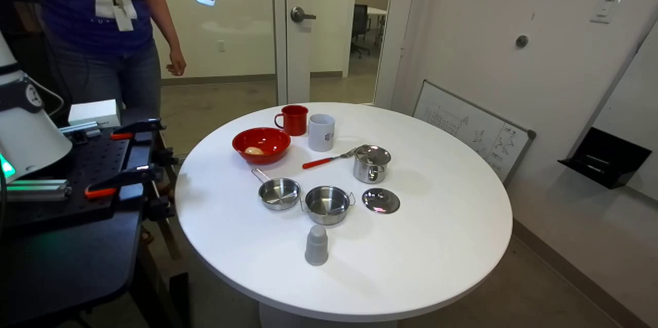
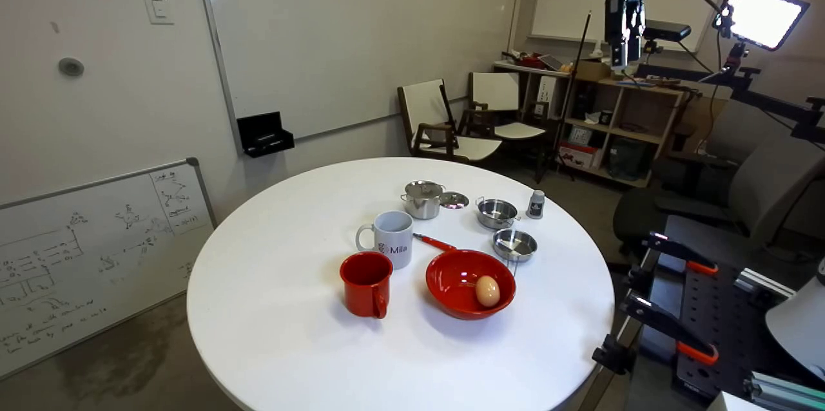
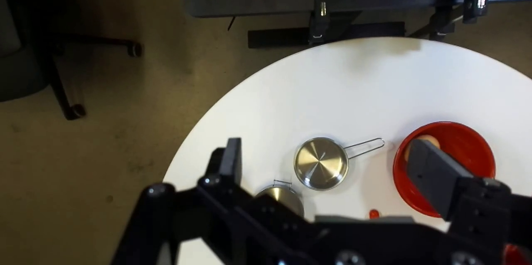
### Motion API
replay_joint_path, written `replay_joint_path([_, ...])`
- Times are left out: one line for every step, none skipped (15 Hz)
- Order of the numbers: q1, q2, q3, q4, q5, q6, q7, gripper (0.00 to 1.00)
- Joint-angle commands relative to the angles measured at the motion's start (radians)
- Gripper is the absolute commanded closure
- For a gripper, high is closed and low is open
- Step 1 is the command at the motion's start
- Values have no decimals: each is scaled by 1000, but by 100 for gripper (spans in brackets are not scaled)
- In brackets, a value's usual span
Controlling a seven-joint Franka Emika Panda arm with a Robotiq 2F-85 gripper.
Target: Take the egg from the bowl and put it on the table
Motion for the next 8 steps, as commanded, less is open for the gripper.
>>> replay_joint_path([-5,23,21,-3,-9,21,49,0])
replay_joint_path([-3,42,36,-8,-21,37,91,0])
replay_joint_path([1,55,47,-13,-22,56,118,0])
replay_joint_path([4,74,63,-20,-31,81,157,0])
replay_joint_path([7,90,74,-22,-26,102,186,0])
replay_joint_path([10,114,87,-27,-17,133,228,0])
replay_joint_path([13,138,99,-28,-10,153,271,0])
replay_joint_path([19,165,115,-25,0,163,325,0])
